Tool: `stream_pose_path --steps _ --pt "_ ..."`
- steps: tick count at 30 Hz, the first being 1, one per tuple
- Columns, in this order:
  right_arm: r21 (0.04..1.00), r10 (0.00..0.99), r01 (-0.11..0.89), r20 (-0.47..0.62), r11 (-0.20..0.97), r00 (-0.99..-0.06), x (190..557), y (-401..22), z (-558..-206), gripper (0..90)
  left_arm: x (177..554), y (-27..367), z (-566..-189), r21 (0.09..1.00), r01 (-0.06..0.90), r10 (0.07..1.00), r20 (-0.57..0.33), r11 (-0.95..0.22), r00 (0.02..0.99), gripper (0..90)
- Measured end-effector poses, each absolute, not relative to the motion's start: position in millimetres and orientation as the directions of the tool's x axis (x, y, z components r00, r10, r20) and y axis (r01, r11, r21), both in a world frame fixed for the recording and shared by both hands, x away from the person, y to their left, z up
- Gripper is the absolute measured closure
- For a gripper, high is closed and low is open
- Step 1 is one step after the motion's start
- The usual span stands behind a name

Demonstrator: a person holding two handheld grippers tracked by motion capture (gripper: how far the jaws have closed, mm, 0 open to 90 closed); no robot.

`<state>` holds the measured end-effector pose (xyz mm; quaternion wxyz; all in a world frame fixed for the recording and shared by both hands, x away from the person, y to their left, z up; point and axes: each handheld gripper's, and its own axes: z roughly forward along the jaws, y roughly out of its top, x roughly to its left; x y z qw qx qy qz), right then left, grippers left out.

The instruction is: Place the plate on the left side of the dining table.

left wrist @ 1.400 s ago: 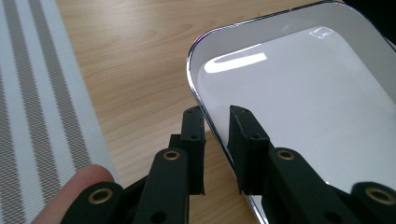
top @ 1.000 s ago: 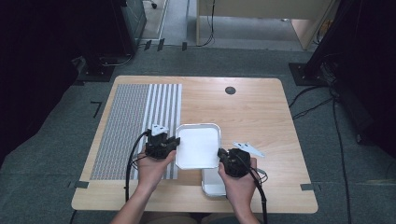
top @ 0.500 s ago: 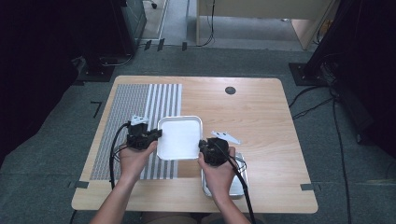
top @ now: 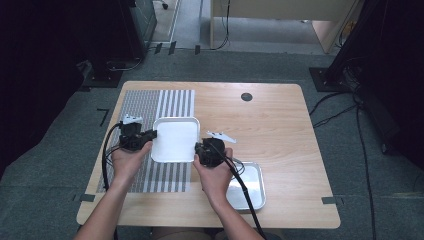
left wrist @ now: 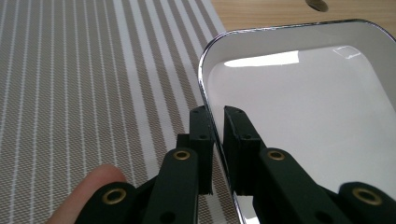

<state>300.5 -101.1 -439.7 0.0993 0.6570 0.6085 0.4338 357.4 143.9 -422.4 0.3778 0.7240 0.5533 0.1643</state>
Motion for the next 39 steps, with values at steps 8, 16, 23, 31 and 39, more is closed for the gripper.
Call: stream_pose_path --steps 8,16,23,31,39 --pt "0.639 0.876 0.731 0.468 -0.241 -0.120 315.7 -76.0 -443.5 87.4 371.5 165.6 -425.3 0.722 0.685 0.938 -0.162 -0.098 0.305 83.2" --pt "0.623 0.862 0.737 0.495 -0.262 -0.112 333.4 -46.6 -454.0 86.4 398.6 187.9 -431.0 0.713 0.700 0.950 -0.205 -0.021 0.237 85.9" --pt "0.586 0.855 0.761 0.512 -0.277 -0.084 356.5 -26.4 -470.5 86.5 417.9 200.9 -445.4 0.684 0.729 0.961 -0.195 -0.009 0.195 86.2" --pt "0.576 0.862 0.774 0.500 -0.262 -0.081 373.2 -10.2 -484.1 86.2 436.4 214.0 -464.2 0.666 0.745 0.970 -0.162 -0.029 0.183 85.2" --pt "0.557 0.867 0.787 0.495 -0.265 -0.059 385.3 4.0 -494.9 85.7 452.0 220.3 -478.4 0.645 0.763 0.975 -0.148 -0.030 0.164 84.8"
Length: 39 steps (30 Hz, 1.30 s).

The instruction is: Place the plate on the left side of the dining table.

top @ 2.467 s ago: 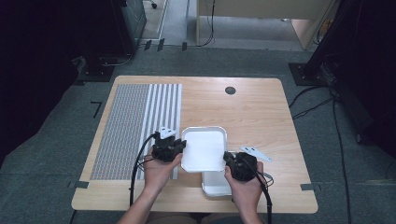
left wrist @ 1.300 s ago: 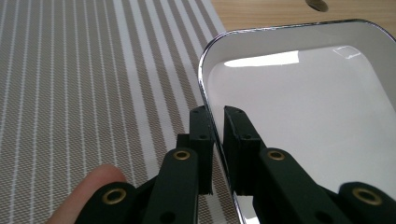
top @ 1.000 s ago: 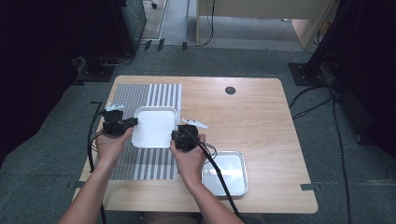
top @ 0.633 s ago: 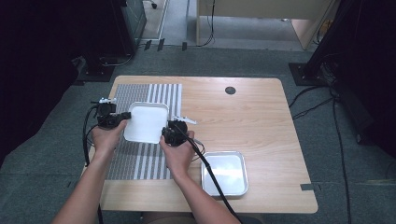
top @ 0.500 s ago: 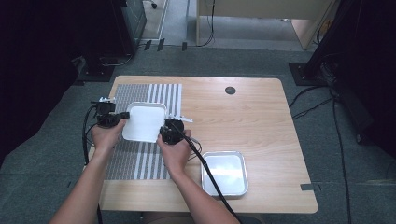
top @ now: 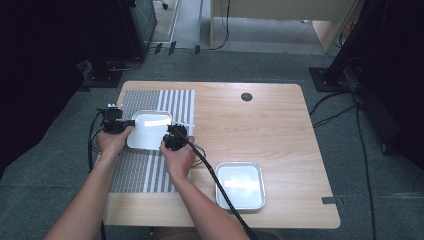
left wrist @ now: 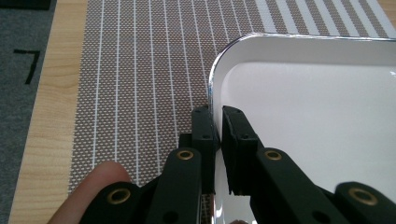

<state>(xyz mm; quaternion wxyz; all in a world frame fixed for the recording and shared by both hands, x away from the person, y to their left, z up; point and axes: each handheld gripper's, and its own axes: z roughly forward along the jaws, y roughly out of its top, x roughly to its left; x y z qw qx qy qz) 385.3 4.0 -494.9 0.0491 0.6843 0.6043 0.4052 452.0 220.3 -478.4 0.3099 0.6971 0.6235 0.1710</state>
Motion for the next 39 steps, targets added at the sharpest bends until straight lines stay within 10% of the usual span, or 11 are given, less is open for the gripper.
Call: stream_pose_path --steps 16,26,39 --pt "0.559 0.861 0.785 0.504 -0.268 -0.065 402.1 4.1 -508.1 83.0 467.8 220.0 -493.9 0.616 0.787 0.982 -0.130 -0.030 0.140 84.3" --pt "0.766 0.898 0.621 0.376 -0.165 -0.226 396.7 -13.9 -498.8 49.8 460.2 224.1 -485.4 0.625 0.779 0.986 -0.094 -0.049 0.137 64.9" --pt "0.641 0.802 0.738 0.544 -0.208 -0.246 395.4 -21.9 -504.2 78.4 446.8 229.5 -486.1 0.536 0.844 0.972 -0.208 0.018 0.112 81.7"
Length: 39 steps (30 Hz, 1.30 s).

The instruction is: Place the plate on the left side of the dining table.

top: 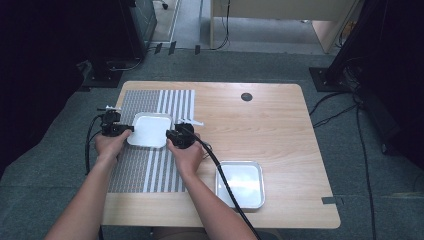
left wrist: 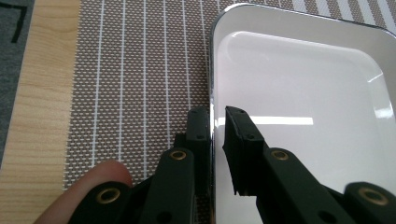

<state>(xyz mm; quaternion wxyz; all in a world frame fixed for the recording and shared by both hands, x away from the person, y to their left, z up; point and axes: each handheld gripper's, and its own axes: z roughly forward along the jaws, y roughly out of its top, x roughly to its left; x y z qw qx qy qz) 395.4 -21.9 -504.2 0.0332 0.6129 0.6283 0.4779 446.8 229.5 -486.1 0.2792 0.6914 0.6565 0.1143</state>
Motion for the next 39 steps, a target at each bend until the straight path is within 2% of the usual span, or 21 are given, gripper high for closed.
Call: stream_pose_path --steps 3,8,11,15,16,17,19,20,21,23,29,31,39 --pt "0.610 0.804 0.764 0.552 -0.209 -0.221 398.3 -19.1 -509.1 85.0 446.3 228.6 -486.6 0.526 0.850 0.974 -0.200 0.015 0.107 85.2" --pt "0.602 0.809 0.770 0.550 -0.211 -0.208 401.2 -20.2 -511.7 87.4 444.9 228.9 -486.6 0.515 0.857 0.973 -0.207 0.018 0.104 85.9" --pt "0.611 0.814 0.764 0.541 -0.207 -0.212 401.7 -19.7 -511.2 86.8 445.0 228.6 -487.3 0.515 0.857 0.973 -0.209 0.022 0.100 79.2" --pt "0.634 0.821 0.747 0.525 -0.202 -0.223 400.2 -21.1 -506.9 78.3 442.6 228.6 -484.9 0.540 0.841 0.978 -0.189 0.028 0.088 64.2" --pt "0.650 0.827 0.735 0.511 -0.195 -0.233 399.9 -22.7 -504.8 72.6 441.2 229.2 -483.0 0.552 0.833 0.978 -0.189 0.031 0.089 60.5" --pt "0.689 0.850 0.707 0.461 -0.162 -0.254 399.7 -27.6 -499.1 62.9 438.7 230.0 -479.8 0.571 0.820 0.976 -0.192 0.025 0.104 54.2" --pt "0.698 0.854 0.700 0.450 -0.153 -0.262 399.2 -28.6 -497.4 61.5 434.4 229.9 -474.3 0.606 0.795 0.982 -0.159 0.013 0.105 51.9" --pt "0.731 0.865 0.672 0.409 -0.119 -0.292 398.1 -31.5 -493.5 58.0 431.9 230.1 -471.3 0.630 0.777 0.981 -0.166 0.024 0.105 49.9" --pt "0.763 0.879 0.642 0.355 -0.076 -0.317 395.0 -36.7 -485.5 50.4 428.9 230.9 -467.4 0.648 0.761 0.978 -0.175 0.030 0.110 47.2" --pt "0.769 0.879 0.635 0.348 -0.070 -0.325 394.2 -39.0 -483.1 48.3 424.5 230.6 -462.2 0.675 0.737 0.976 -0.183 0.040 0.115 46.2" --pt "0.741 0.842 0.658 0.436 -0.133 -0.320 387.7 -68.3 -463.8 29.7 405.9 221.5 -448.4 0.740 0.672 0.960 -0.205 0.025 0.190 37.0" --pt "0.740 0.836 0.656 0.451 -0.153 -0.314 385.3 -78.0 -459.4 26.9 398.8 216.8 -446.5 0.755 0.655 0.957 -0.198 0.010 0.213 35.1" --pt "0.767 0.859 0.634 0.387 -0.099 -0.335 370.5 -114.5 -445.9 25.1 372.0 202.5 -435.9 0.784 0.621 0.936 -0.213 -0.009 0.281 18.1"
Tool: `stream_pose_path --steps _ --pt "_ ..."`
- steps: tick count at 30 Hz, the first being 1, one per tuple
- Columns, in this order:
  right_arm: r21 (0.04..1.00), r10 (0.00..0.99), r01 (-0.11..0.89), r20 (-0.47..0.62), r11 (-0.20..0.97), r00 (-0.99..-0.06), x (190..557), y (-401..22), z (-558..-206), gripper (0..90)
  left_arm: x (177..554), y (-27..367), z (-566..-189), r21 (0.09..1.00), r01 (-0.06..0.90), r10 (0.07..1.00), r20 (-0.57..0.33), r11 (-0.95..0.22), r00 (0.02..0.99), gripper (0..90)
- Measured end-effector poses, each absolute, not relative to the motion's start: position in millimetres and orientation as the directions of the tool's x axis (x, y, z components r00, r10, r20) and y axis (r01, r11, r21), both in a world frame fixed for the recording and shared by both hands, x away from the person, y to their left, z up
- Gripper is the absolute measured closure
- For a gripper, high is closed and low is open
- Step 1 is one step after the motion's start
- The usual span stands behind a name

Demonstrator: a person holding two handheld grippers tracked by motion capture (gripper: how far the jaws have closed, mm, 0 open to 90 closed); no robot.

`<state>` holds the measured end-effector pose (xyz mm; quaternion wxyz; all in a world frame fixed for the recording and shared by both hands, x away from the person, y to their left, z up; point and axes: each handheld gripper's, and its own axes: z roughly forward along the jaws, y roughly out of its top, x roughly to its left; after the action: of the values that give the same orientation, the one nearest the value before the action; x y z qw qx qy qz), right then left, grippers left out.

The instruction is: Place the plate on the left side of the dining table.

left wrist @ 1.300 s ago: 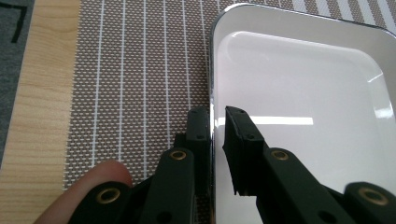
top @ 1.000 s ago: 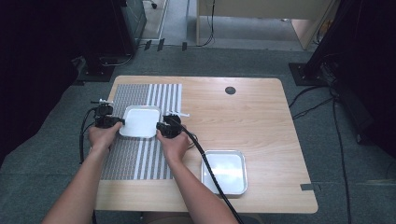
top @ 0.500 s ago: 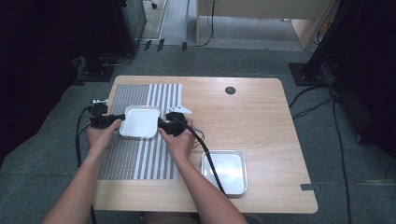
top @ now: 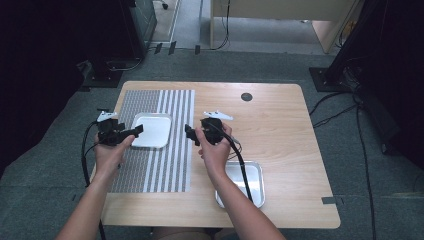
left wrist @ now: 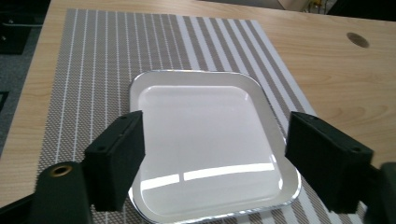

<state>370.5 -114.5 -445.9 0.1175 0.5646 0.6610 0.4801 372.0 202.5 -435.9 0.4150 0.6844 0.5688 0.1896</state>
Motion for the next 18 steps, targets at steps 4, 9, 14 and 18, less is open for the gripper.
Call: stream_pose_path --steps 4,9,14,18 --pt "0.776 0.874 0.626 0.357 -0.079 -0.331 363.6 -130.6 -440.7 24.4 359.8 196.4 -429.8 0.801 0.598 0.931 -0.205 -0.018 0.302 16.2" --pt "0.775 0.876 0.625 0.361 -0.092 -0.319 354.5 -147.8 -435.4 23.7 347.6 187.3 -423.9 0.816 0.578 0.925 -0.194 -0.033 0.327 14.8" --pt "0.785 0.883 0.612 0.351 -0.095 -0.313 344.9 -164.9 -428.4 23.5 333.2 181.7 -419.6 0.828 0.559 0.919 -0.183 -0.047 0.349 14.8" --pt "0.793 0.890 0.604 0.333 -0.085 -0.312 337.3 -181.3 -424.2 23.4 321.2 182.4 -417.7 0.836 0.547 0.914 -0.193 -0.036 0.356 14.8"
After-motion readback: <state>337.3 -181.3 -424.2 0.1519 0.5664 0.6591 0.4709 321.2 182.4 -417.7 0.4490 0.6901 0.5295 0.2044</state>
